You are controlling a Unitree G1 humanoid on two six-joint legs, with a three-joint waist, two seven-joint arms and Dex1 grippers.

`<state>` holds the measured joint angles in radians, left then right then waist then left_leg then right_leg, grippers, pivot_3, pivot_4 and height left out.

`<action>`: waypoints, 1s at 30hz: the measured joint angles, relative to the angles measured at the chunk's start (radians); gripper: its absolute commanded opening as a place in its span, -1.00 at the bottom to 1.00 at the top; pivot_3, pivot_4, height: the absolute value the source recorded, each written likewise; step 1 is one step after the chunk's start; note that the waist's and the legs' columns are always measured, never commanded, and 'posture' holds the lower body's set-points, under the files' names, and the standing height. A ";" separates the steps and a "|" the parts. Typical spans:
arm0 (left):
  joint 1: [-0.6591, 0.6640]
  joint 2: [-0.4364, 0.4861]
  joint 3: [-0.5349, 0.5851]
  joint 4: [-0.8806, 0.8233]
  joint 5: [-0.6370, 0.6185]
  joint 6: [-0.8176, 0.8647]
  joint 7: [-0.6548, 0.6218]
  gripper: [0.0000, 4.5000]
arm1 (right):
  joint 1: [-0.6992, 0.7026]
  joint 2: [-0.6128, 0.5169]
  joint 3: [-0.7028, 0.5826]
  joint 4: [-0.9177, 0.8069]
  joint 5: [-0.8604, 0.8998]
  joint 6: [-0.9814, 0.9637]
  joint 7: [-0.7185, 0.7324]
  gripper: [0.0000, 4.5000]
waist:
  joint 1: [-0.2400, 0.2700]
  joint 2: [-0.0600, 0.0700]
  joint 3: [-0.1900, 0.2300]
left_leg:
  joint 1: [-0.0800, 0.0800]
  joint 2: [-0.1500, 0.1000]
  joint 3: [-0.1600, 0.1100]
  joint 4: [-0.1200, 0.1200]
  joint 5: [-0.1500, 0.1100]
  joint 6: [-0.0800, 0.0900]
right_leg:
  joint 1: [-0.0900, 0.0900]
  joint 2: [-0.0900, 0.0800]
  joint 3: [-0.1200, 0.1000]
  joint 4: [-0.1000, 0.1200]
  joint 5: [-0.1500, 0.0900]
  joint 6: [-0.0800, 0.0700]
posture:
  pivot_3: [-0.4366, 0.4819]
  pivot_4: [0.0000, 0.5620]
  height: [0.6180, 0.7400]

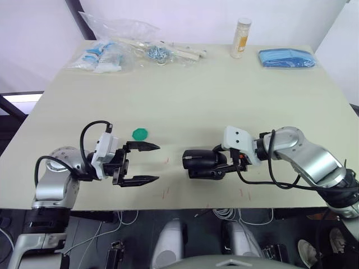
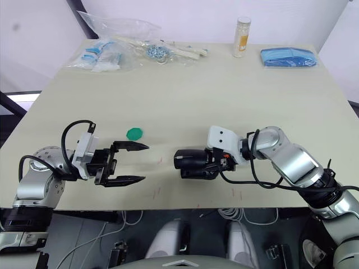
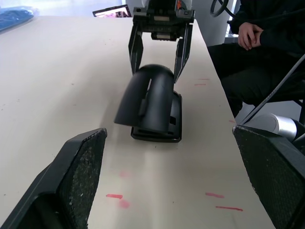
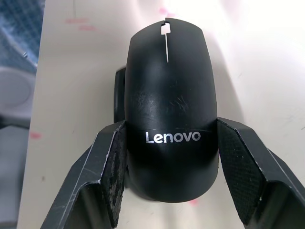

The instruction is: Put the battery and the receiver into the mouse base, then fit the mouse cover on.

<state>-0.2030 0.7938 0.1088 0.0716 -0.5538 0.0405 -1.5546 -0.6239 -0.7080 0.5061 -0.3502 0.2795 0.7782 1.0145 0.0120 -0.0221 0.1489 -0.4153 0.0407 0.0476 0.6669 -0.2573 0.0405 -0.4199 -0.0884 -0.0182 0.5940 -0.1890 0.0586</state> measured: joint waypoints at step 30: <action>0.013 0.014 -0.001 0.058 0.000 -0.055 -0.010 1.00 | 0.000 0.000 0.034 0.038 -0.080 -0.003 0.036 0.01 | 0.001 0.000 0.000 | 0.001 0.000 -0.001 0.002 0.000 0.000 | 0.002 0.000 -0.003 0.002 0.000 0.000 | -0.05 -0.47 1.00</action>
<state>-0.1901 0.8078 0.1074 0.1291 -0.5534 -0.0145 -1.5643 -0.6237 -0.7085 0.5399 -0.3122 0.2000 0.7755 1.0505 0.0129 -0.0222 0.1485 -0.4138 0.0412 0.0462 0.6688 -0.2570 0.0402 -0.4179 -0.0883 -0.0210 0.5962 -0.1889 0.0589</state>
